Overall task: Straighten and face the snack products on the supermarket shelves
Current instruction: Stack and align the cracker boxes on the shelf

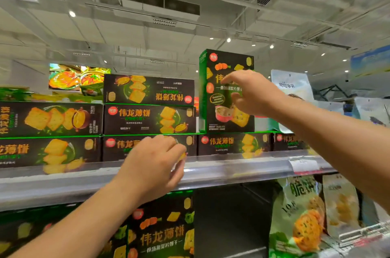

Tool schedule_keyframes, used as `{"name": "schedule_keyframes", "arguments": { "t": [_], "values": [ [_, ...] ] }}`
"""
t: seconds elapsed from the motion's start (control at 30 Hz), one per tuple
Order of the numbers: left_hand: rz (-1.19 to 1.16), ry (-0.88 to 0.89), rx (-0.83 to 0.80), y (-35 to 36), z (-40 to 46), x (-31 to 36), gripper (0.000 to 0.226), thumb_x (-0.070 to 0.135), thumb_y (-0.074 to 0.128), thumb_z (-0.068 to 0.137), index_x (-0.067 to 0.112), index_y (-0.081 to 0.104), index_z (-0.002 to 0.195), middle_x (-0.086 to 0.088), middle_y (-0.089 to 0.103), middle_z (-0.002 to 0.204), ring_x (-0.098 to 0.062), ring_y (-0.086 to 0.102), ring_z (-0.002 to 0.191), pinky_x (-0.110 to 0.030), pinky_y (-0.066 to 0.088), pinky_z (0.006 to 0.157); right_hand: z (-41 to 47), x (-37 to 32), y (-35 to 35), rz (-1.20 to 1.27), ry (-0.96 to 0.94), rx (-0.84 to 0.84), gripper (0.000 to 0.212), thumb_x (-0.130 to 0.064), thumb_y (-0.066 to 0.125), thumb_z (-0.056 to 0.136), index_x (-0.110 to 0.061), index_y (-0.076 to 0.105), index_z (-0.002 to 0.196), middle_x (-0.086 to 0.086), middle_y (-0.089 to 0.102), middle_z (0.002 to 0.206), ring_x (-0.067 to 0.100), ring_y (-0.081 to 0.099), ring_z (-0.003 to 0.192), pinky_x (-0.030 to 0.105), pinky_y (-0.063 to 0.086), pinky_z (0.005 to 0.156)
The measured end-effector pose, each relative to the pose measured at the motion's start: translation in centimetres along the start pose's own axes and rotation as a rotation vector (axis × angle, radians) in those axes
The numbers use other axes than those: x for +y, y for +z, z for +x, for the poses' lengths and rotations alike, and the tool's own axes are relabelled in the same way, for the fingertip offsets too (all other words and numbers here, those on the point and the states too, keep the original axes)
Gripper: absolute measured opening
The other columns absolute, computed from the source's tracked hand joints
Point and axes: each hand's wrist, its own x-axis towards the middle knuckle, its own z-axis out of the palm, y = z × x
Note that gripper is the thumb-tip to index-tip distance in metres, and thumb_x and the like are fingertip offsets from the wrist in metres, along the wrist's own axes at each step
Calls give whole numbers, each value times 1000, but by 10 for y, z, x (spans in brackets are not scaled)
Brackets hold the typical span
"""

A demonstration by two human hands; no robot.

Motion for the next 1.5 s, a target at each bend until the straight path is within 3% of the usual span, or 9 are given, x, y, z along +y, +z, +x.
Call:
{"name": "schedule_keyframes", "arguments": {
  "t": [0.2,0.33,0.47,0.53,0.73,0.87,1.13,1.33,1.5],
  "values": [
    [-89,-84,57,31,4,22,18,28,52,85,16,64,90,1,58,84,-18,52,73,-35,49,59,46,33,-12,48,9,131,51,-20,56,78,-7,57,127,12,54,131,33,47,123,41,42,104],
    [-66,-151,71,32,5,20,20,28,51,86,14,65,91,1,56,85,-18,53,75,-37,50,61,68,38,-13,67,26,34,69,-34,61,83,-11,39,144,12,38,150,29,34,138,43,32,113],
    [-39,-188,62,29,7,25,24,28,51,85,14,64,98,3,57,86,-16,54,76,-34,52,63,71,40,-10,149,50,-6,63,-42,62,83,-19,42,139,8,57,132,29,55,117,46,46,99],
    [-22,-198,59,28,7,26,29,29,51,84,13,63,104,3,58,87,-15,55,77,-31,53,65,72,40,-13,142,30,-11,50,-46,62,83,-22,53,126,5,64,117,27,59,106,47,48,92],
    [20,-209,47,30,8,28,26,30,50,84,15,62,102,5,58,85,-14,55,74,-30,52,63,72,48,-27,25,-40,-58,61,-62,61,80,-26,52,128,2,57,115,24,52,109,43,44,90],
    [23,-238,18,30,7,27,27,34,50,84,19,62,104,8,59,86,-10,56,75,-26,52,63,77,52,-35,52,-20,-108,69,-72,68,67,-30,48,118,1,59,105,21,51,98,37,44,83],
    [15,-253,-5,30,7,28,26,36,49,84,22,61,103,11,58,82,-7,54,70,-24,52,59,61,45,-56,229,14,-129,71,-59,81,61,-33,41,114,-6,62,91,8,62,71,27,53,55],
    [12,-241,-30,30,8,28,6,34,58,83,28,59,84,14,51,72,-6,47,62,-21,44,52,30,33,-78,74,-53,14,77,-58,80,62,-26,50,125,-2,64,111,16,57,86,25,42,59],
    [44,-199,-10,30,3,31,24,35,41,87,24,57,73,10,49,64,-12,45,57,-29,42,51,-11,9,-108,35,-16,25,84,-61,79,59,-23,50,129,1,62,118,15,51,91,30,42,71]
  ]
}}
